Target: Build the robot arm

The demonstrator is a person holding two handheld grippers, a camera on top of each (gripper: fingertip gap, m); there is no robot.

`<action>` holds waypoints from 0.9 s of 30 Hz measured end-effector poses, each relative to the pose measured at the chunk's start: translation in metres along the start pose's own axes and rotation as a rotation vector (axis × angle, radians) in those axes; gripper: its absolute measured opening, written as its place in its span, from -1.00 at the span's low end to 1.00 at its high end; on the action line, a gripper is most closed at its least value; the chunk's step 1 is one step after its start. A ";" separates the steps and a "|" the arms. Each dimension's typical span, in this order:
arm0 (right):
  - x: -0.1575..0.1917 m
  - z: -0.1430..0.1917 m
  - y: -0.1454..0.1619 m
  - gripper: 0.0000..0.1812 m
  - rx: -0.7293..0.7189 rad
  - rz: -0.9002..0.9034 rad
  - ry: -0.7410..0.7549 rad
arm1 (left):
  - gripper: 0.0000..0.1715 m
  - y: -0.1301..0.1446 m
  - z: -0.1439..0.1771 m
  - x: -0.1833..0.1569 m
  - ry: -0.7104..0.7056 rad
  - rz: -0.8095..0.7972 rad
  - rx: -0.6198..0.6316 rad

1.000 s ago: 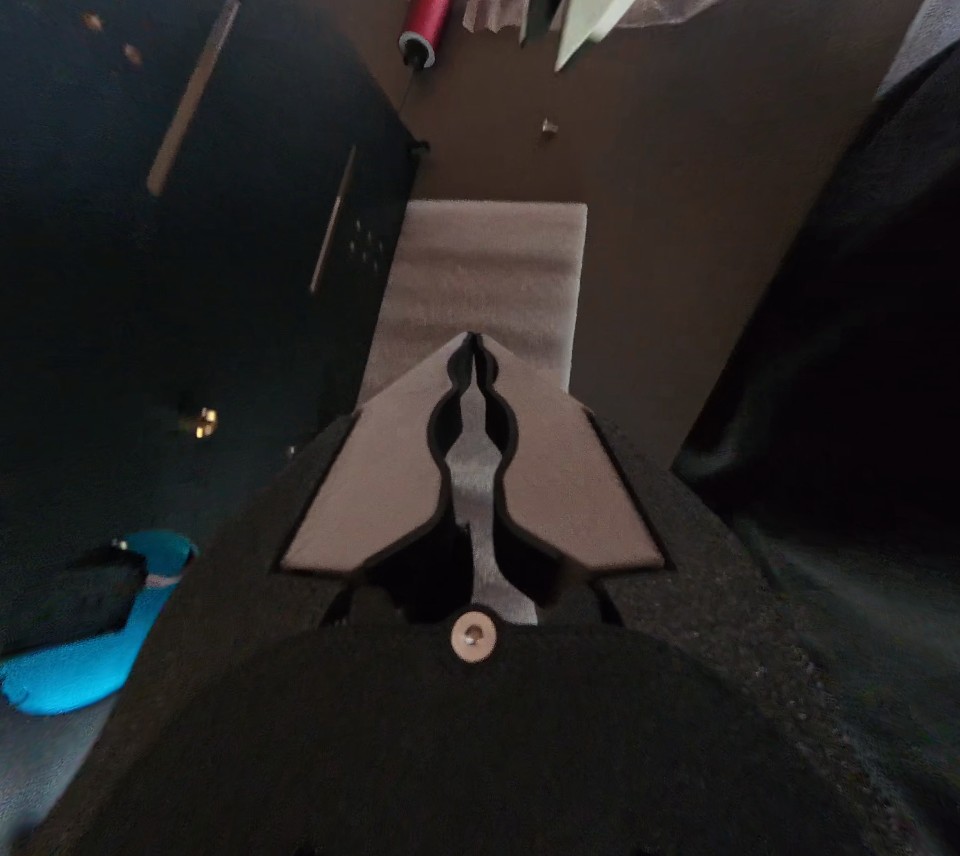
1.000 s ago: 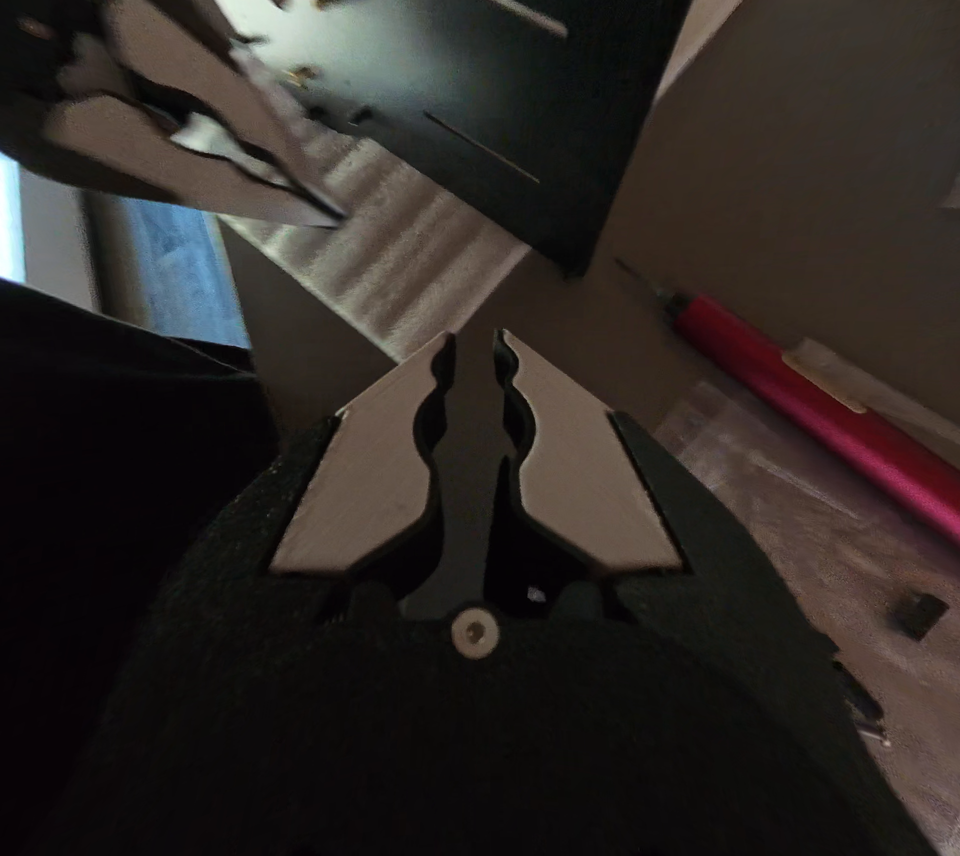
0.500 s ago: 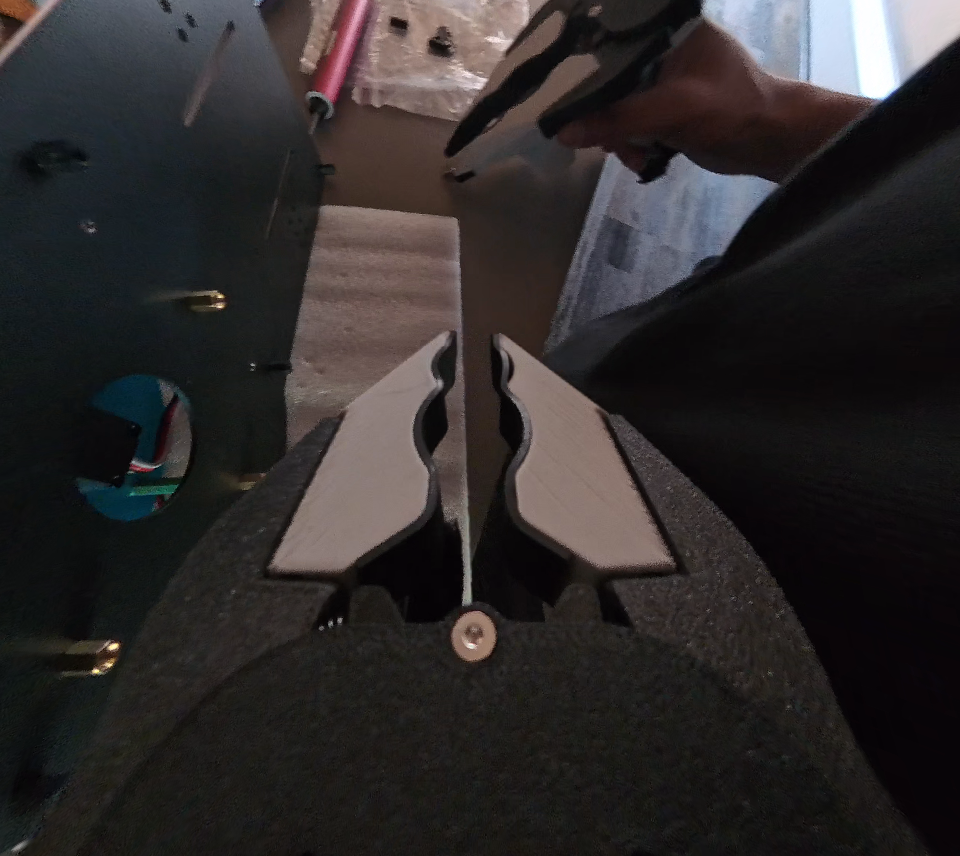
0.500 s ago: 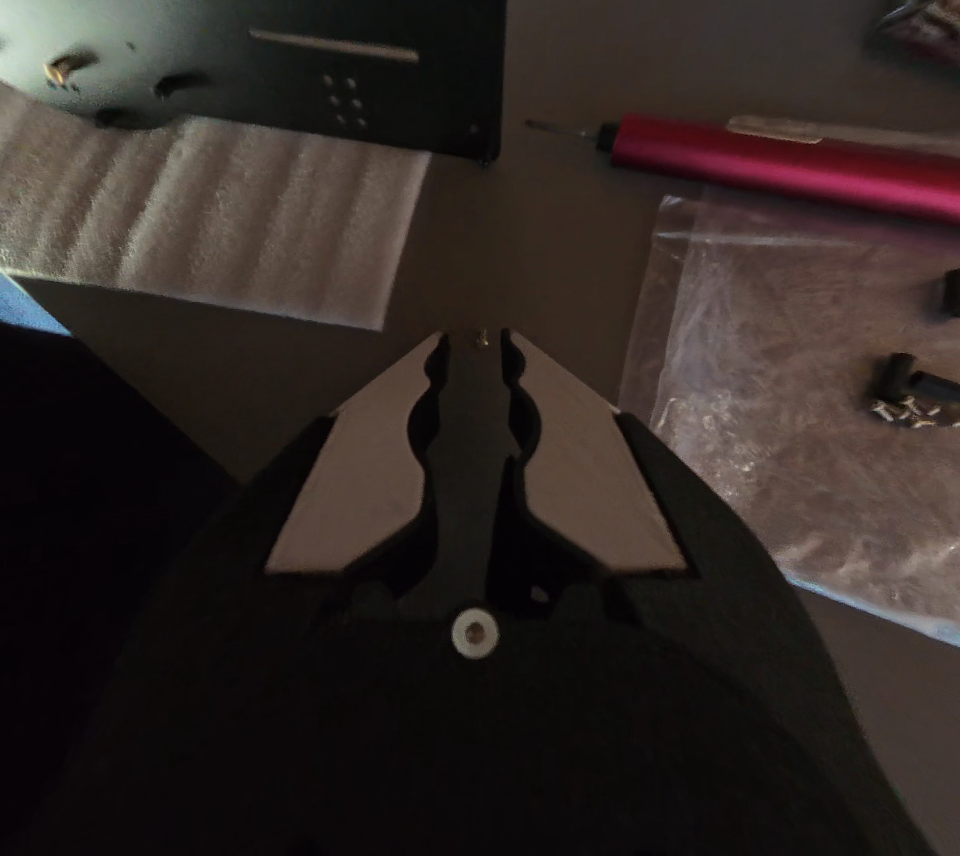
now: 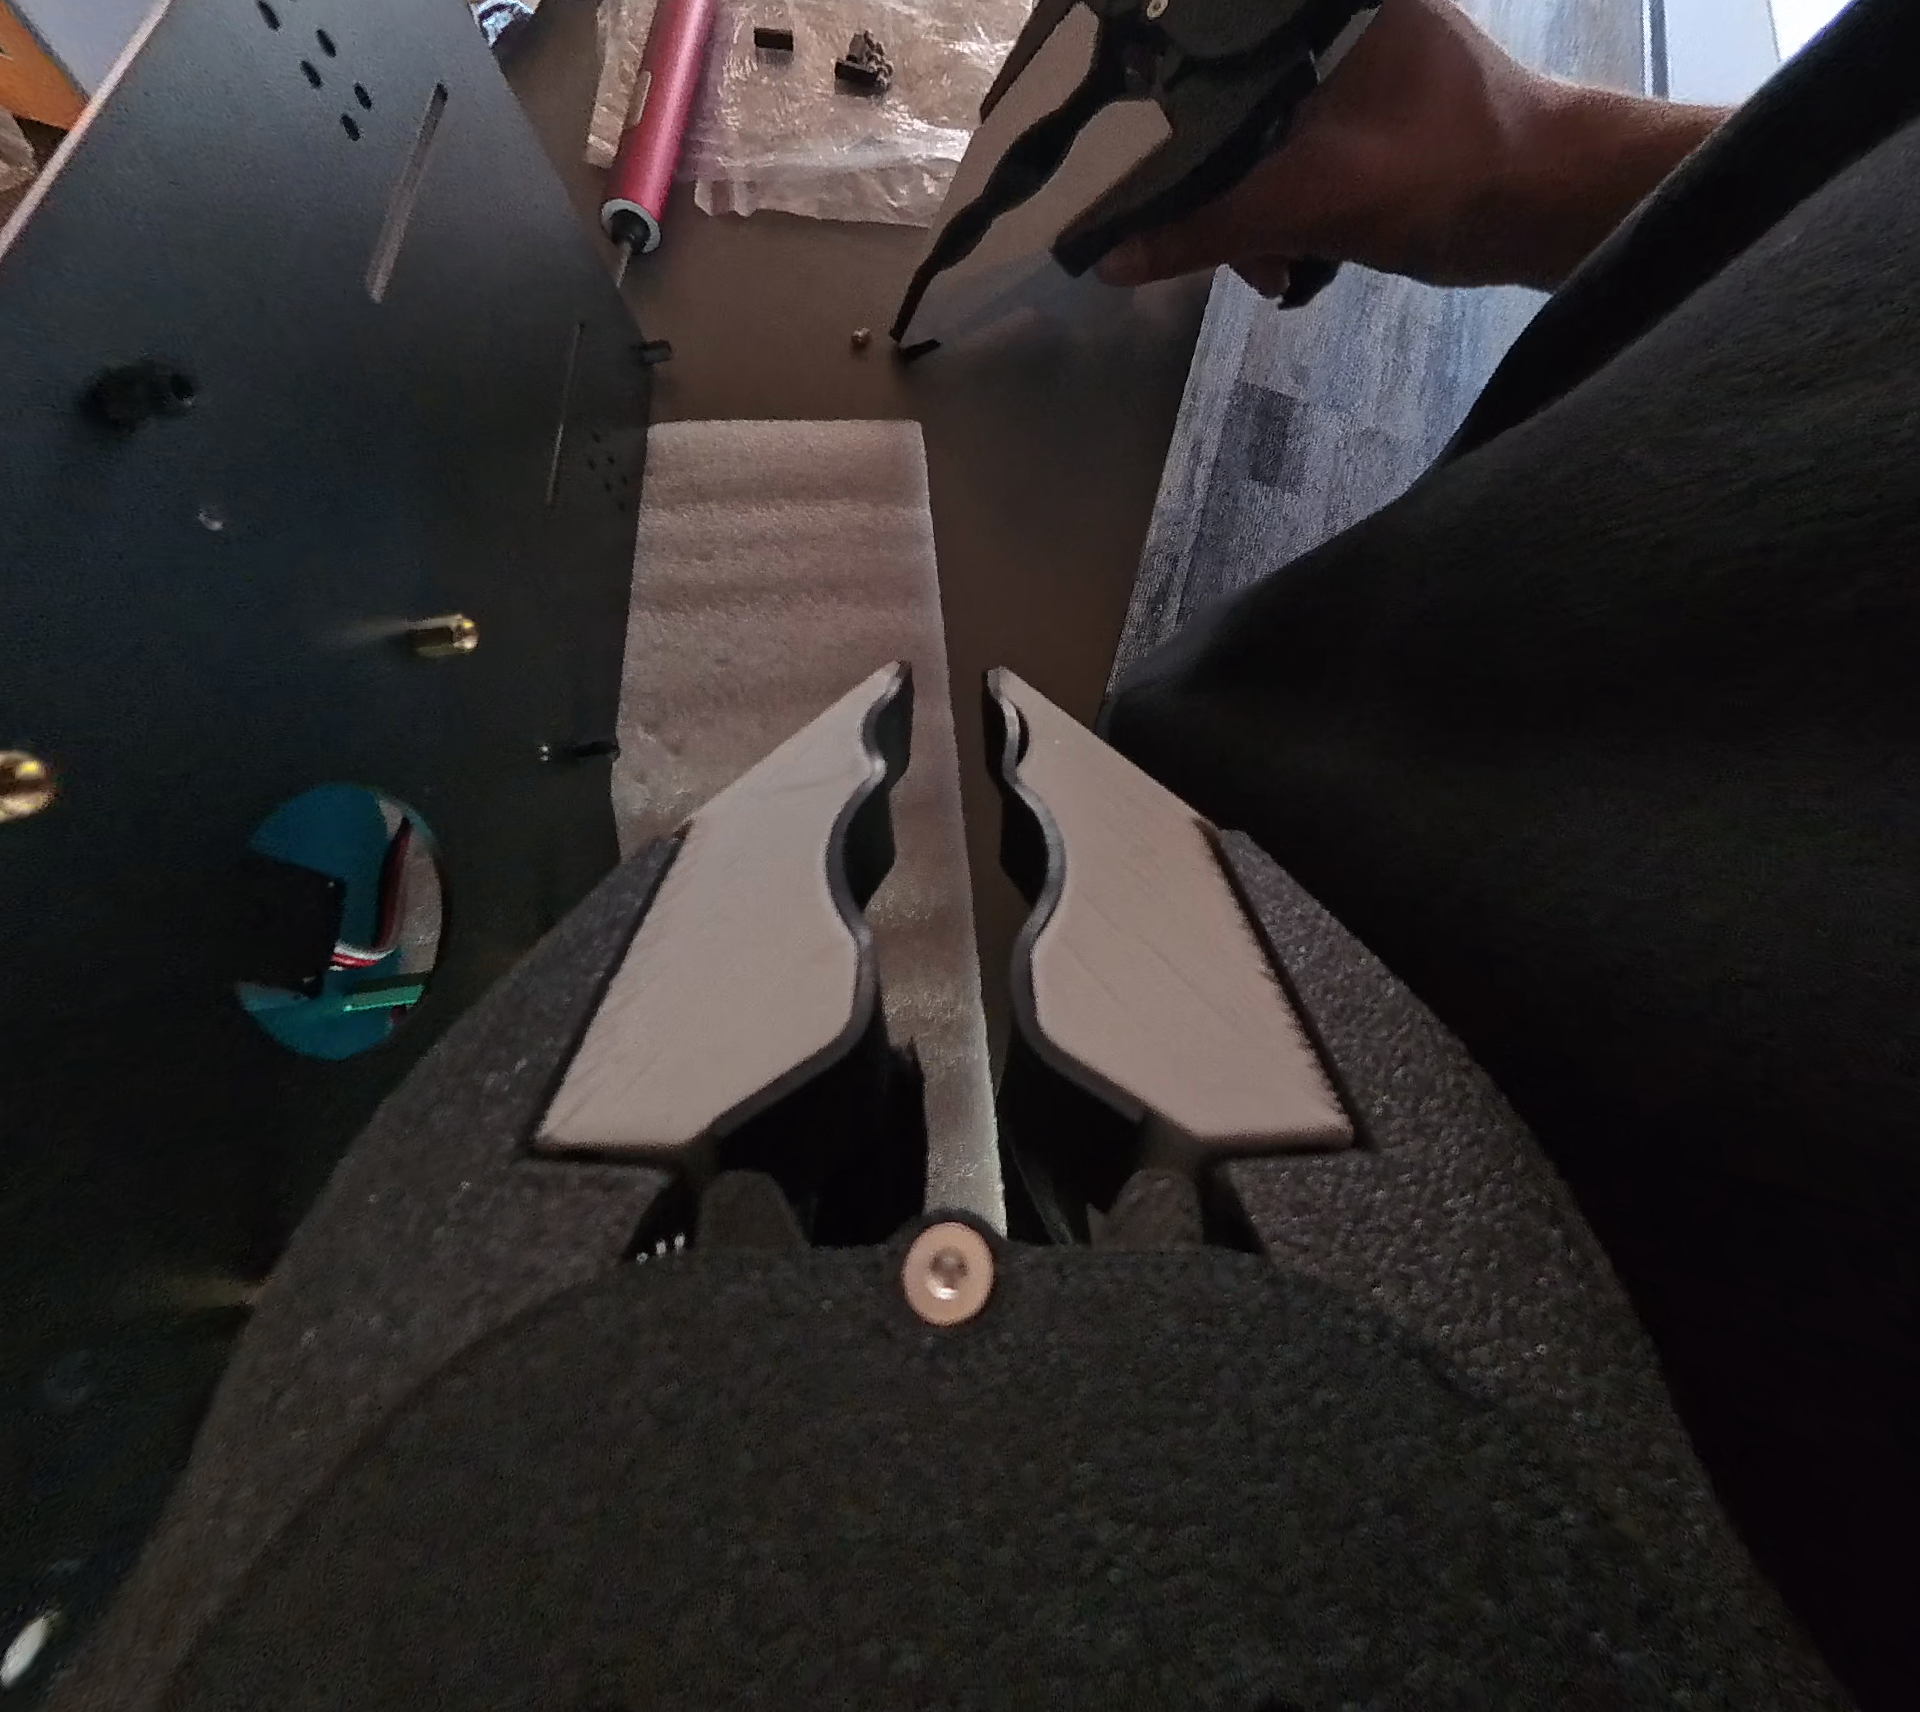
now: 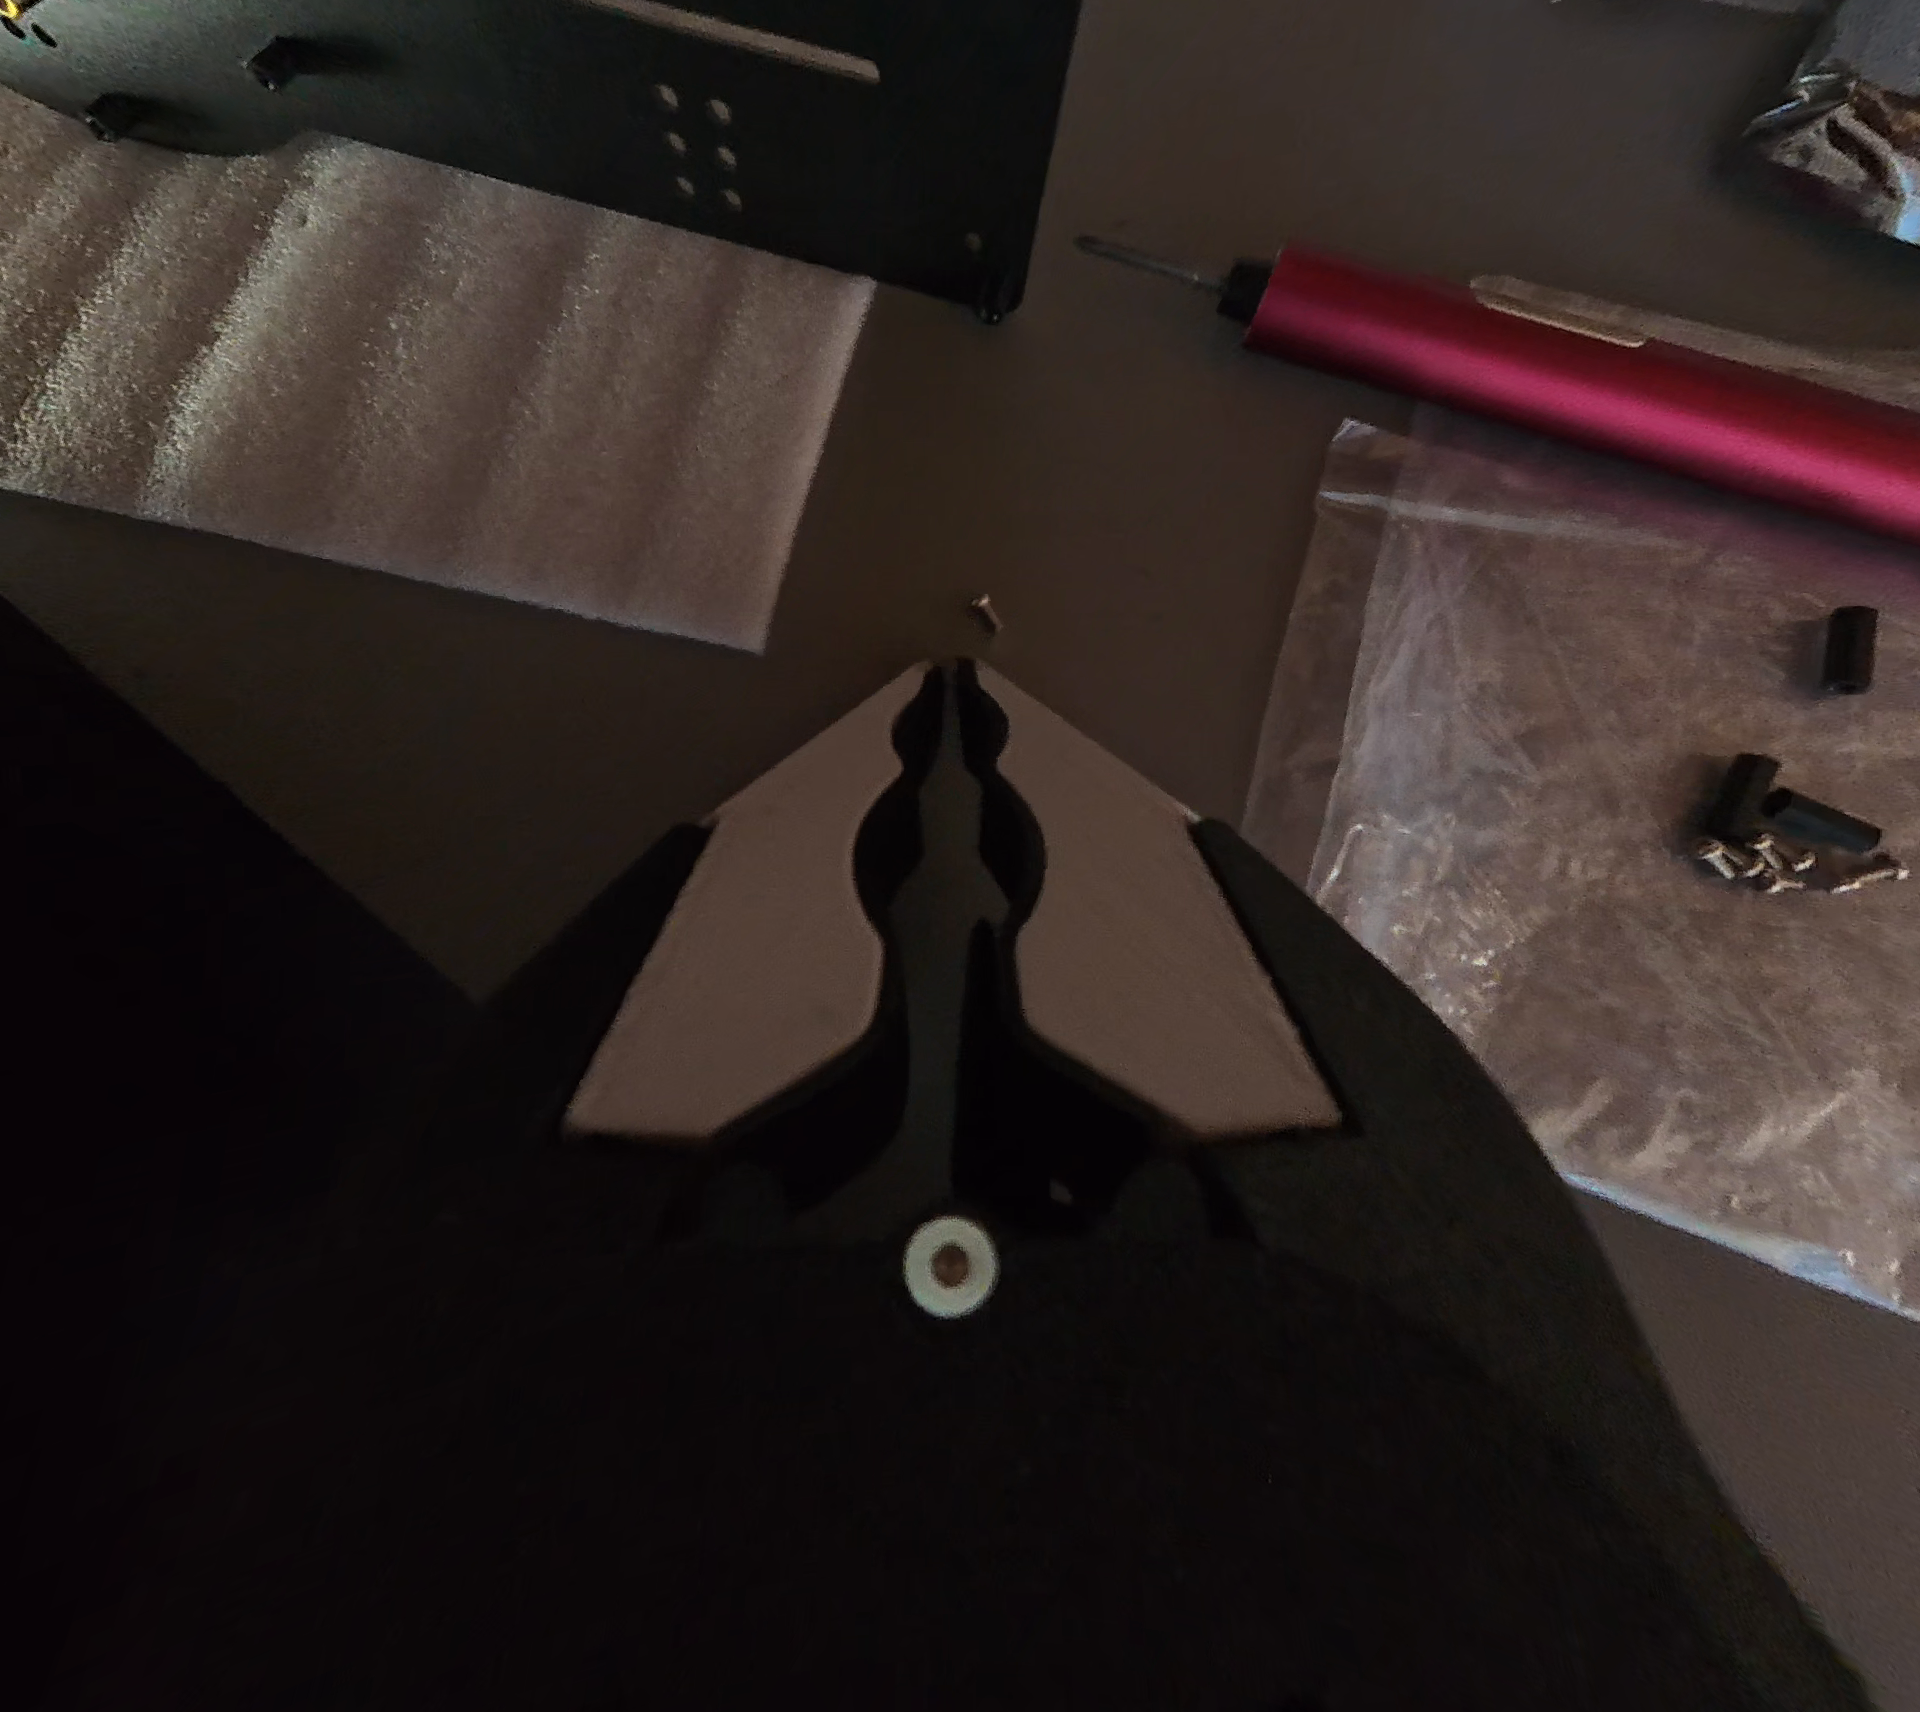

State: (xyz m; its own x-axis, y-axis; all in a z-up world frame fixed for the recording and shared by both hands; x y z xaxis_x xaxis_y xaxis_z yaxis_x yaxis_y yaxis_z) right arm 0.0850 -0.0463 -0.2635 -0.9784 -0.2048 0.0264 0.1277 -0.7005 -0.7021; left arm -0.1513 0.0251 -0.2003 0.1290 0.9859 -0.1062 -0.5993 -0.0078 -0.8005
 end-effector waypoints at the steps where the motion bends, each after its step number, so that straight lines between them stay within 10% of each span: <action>1: -0.001 0.001 0.000 -0.95 0.002 -0.004 0.012 | -0.86 -0.001 -0.001 0.000 0.002 0.001 0.002; 21: -0.024 -0.014 -0.019 -1.00 0.065 -0.154 -0.080 | -0.85 -0.003 -0.066 0.007 -0.122 0.040 0.068; 27: 0.028 -0.032 -0.058 -1.00 -0.053 -0.193 -0.386 | -0.83 -0.002 -0.070 0.014 -0.265 0.083 0.061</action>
State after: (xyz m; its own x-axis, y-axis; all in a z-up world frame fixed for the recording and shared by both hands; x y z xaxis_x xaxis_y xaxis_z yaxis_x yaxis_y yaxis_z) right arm 0.0453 0.0100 -0.2448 -0.8496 -0.3211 0.4184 -0.0706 -0.7169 -0.6936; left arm -0.0926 0.0270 -0.2416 -0.1287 0.9917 -0.0061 -0.6468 -0.0886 -0.7575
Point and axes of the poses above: each gripper's, where its closed fingertips meet, z back along the fingers, y out of its underside, x = y × z across the jaws, the point moved 8 cm from there along z, back along the fingers, and after that the axes turned 1 degree about x, right-handed, at the moved point
